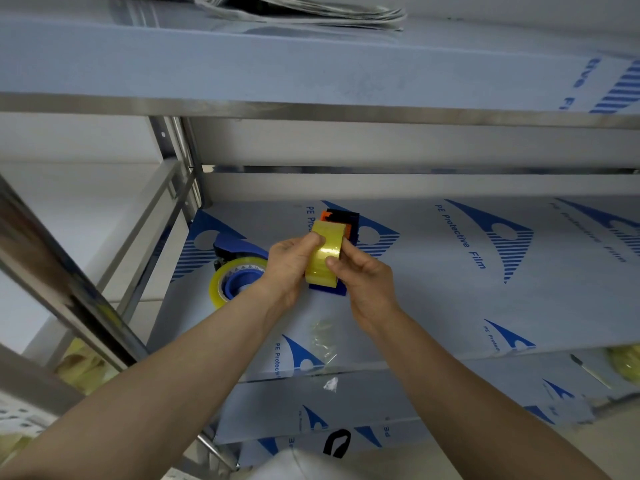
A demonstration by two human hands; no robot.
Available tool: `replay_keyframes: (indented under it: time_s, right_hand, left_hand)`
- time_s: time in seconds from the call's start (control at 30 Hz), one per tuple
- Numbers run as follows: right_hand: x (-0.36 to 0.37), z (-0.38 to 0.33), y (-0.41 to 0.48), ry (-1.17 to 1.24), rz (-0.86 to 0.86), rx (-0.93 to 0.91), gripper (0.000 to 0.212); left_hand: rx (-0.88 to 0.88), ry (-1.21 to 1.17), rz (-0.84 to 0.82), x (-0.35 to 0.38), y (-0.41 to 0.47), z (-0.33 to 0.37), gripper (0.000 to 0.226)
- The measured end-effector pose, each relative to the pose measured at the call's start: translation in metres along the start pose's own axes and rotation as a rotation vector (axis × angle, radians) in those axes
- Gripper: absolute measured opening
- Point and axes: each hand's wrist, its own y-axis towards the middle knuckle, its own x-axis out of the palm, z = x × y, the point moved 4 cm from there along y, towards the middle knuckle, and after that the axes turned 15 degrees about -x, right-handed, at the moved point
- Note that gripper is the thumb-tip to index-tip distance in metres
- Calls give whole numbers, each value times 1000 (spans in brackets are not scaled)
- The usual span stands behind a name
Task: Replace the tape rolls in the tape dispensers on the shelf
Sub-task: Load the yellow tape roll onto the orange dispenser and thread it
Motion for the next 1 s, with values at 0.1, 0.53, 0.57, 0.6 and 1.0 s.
replay_keyframes:
  time_s: [0.1, 0.53, 0.57, 0.6, 1.0]
  right_hand:
    - [-1, -1, -1, -19, 16, -9, 50]
    - [-3, -3, 2, -35, -9, -27, 48]
    - [-3, -3, 1, -55, -12, -39, 50]
    - [-2, -4, -1, -72, -17, -54, 51]
    - [-2, -14, 0, -113, -13, -116, 49]
  left_hand:
    - [16, 29, -11, 0, 1, -1, 11]
    - [44, 27, -28, -1, -2, 0, 13]
    - [38, 24, -6, -2, -1, 0, 11]
    - [32, 14, 10, -1, -1, 0, 9]
    - [69, 28, -99, 2, -2, 3, 24]
